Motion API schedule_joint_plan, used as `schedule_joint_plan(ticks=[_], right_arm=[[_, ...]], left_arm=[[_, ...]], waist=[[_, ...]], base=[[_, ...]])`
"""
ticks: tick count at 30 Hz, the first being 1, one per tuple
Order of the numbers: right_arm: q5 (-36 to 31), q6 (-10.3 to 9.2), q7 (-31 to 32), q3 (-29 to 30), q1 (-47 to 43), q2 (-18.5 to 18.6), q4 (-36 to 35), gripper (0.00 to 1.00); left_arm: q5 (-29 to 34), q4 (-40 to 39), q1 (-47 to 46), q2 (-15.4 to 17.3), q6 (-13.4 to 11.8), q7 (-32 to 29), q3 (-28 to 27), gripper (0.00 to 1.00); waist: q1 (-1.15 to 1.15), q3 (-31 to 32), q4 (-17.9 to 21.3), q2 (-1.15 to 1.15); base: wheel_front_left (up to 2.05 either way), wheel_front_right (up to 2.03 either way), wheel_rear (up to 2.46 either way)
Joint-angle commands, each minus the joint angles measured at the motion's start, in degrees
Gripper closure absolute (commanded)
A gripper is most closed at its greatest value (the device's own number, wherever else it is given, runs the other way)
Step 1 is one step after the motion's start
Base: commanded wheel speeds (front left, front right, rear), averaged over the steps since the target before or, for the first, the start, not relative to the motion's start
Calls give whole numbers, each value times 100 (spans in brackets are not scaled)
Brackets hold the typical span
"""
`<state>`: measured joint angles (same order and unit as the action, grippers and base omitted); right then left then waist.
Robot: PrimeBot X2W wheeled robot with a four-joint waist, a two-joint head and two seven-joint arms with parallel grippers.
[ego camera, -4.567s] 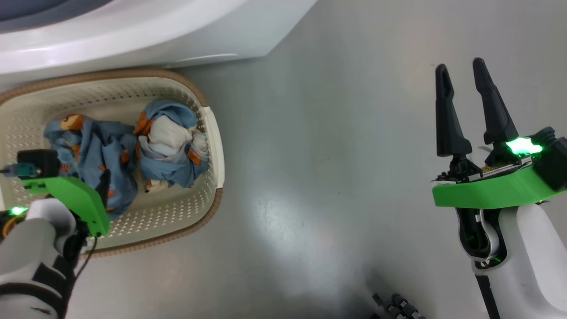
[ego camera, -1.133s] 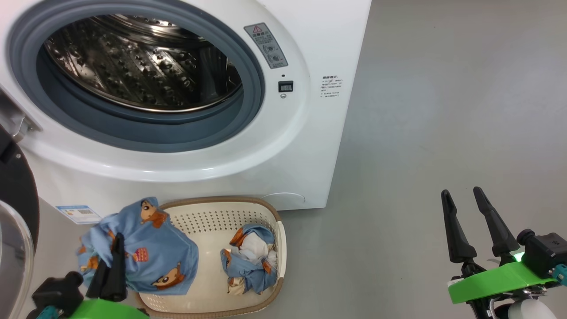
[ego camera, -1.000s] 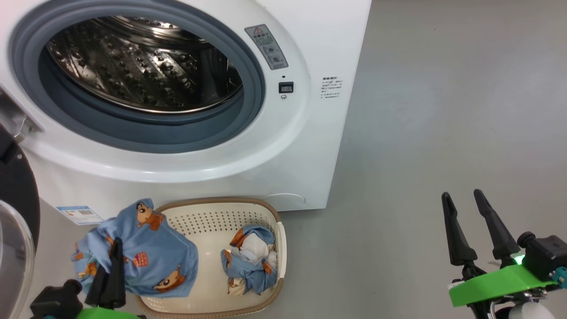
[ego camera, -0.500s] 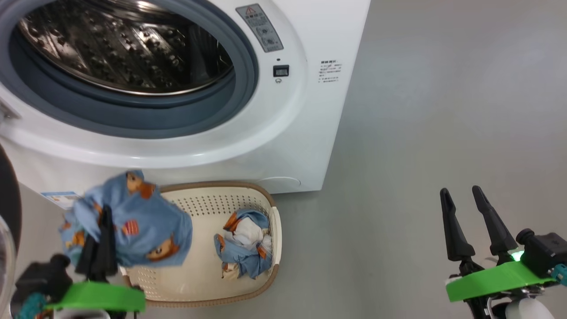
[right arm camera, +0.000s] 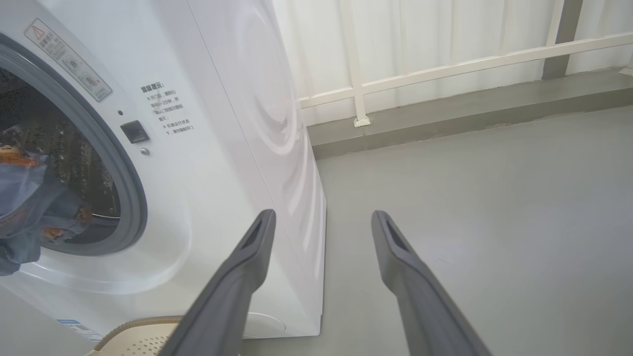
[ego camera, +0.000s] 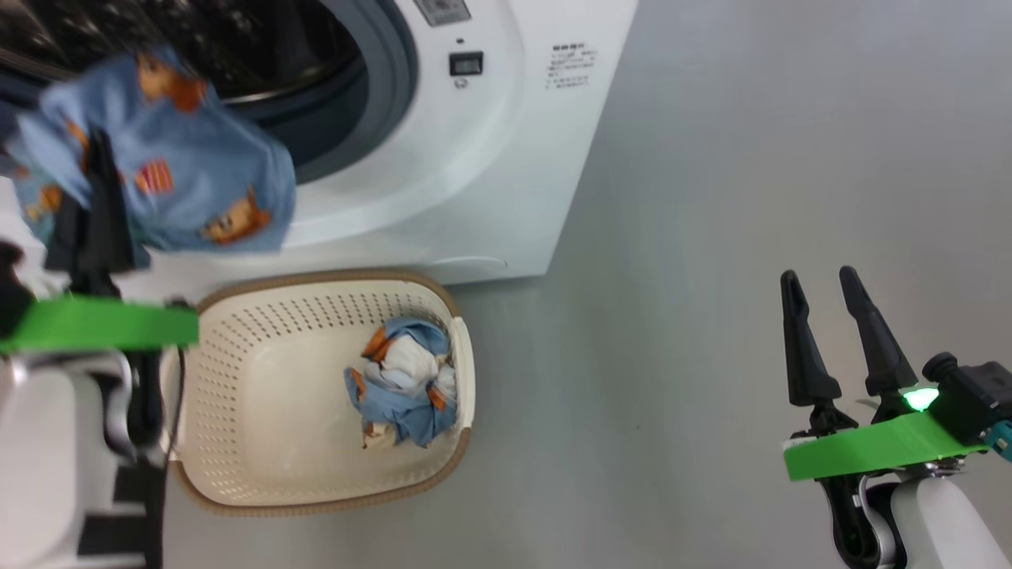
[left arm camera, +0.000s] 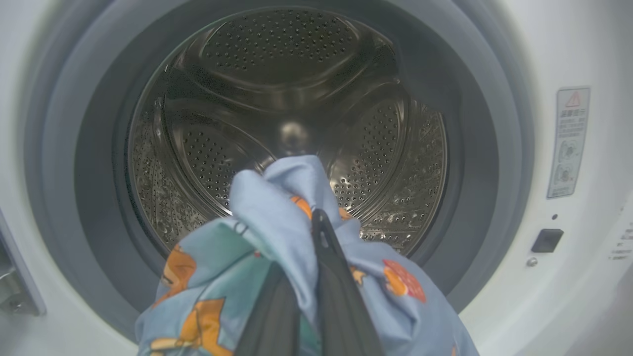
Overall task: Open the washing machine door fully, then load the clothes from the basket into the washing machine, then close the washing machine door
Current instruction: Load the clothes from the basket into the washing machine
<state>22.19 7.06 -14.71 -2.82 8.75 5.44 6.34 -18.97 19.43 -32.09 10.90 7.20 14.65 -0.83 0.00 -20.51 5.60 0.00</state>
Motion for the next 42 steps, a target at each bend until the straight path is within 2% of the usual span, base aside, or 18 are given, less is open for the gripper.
schedule_joint_plan(ticks=[1,8,14,19,25,30,32,33,34,35,42], right_arm=[[85,43,-29,-97,162,7,-147,0],[85,43,-29,-131,414,-64,-213,0],[97,43,-29,-181,738,-97,-247,0],[90,43,-29,-212,897,-134,-298,0],[108,43,-29,-251,936,-181,-308,0],[117,43,-29,-240,961,-210,-330,0],[123,43,-29,-240,968,-219,-331,0],[123,43,-29,-243,969,-224,-329,0],[122,43,-29,-248,971,-228,-324,0],[122,43,-29,-256,975,-231,-317,0],[122,43,-29,-273,1005,-244,-299,0]], left_arm=[[64,89,-471,250,28,35,-179,100],[50,983,-1615,409,28,35,-241,100],[103,2094,-2659,696,28,35,-42,100],[31,2621,-3347,828,28,35,123,100],[26,2478,-3937,1250,28,35,252,100],[8,1708,-4034,1370,28,35,248,100],[-77,1634,-3960,1363,28,35,231,100],[-65,1656,-3916,1375,28,35,230,89],[-45,1749,-3868,1385,28,35,209,35],[-47,1880,-3834,1377,28,35,165,0],[24,2108,-3632,1278,28,35,-46,0]], waist=[[0,-373,205,0],[0,-816,338,0],[0,-1221,473,0],[0,-1450,603,0],[0,-1621,861,0],[0,-1742,956,0],[0,-1758,973,0],[0,-1764,977,0],[0,-1767,980,0],[0,-1767,981,0],[0,-1734,937,0]], base=[[0,0,0],[0,0,0],[0,0,0],[0,0,0],[0,0,0],[0,0,0],[0,0,0],[0,0,0],[0,0,0],[0,0,0],[0,0,0]])
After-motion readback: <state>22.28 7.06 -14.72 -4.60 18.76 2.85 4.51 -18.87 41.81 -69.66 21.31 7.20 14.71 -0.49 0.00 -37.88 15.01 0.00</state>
